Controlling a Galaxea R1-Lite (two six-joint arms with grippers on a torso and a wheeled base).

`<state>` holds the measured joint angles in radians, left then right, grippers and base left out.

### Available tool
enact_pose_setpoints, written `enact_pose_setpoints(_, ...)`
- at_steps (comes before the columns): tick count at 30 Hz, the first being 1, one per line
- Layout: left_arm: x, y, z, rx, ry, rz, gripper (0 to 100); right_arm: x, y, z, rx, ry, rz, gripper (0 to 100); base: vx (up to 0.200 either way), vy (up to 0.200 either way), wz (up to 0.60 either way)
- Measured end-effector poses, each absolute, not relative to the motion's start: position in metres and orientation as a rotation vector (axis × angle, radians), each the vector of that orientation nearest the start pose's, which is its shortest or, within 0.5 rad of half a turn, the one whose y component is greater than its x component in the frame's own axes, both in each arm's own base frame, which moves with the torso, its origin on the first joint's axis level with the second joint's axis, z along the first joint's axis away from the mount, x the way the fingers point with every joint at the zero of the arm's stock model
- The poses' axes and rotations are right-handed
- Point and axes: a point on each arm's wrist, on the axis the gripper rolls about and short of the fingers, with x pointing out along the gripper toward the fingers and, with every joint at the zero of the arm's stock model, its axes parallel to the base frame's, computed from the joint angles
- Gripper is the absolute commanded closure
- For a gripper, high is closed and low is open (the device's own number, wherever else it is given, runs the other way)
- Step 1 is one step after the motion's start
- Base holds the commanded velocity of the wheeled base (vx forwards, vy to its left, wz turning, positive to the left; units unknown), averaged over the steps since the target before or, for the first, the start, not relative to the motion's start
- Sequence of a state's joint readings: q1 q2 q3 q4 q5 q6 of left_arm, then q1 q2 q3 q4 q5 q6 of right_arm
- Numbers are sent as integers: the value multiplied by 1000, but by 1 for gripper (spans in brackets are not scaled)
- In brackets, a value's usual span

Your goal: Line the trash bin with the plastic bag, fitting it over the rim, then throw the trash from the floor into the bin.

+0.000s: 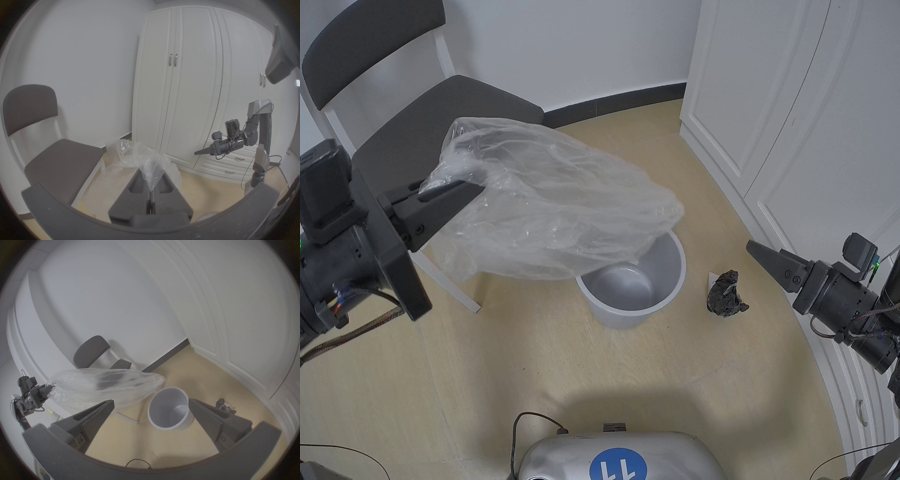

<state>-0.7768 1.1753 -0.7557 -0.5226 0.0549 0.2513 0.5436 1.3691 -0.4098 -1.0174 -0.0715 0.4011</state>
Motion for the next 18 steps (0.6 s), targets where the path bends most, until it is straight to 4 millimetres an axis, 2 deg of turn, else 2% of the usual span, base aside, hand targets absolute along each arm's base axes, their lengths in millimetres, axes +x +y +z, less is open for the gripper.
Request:
enact_pose_setpoints(5, 122, -124, 289, 209, -218, -746, 100, 177, 100, 190, 396, 91, 498, 0, 0, 0, 0)
enact_pose_setpoints(11, 116, -127, 295, 197, -242, -779, 100, 179, 98, 167, 334, 228, 468, 0, 0, 0, 0)
enact_pose_setpoints(18, 110, -131, 305, 175, -277, -816, 100, 179, 99, 157, 299, 315, 499, 0, 0, 0, 0)
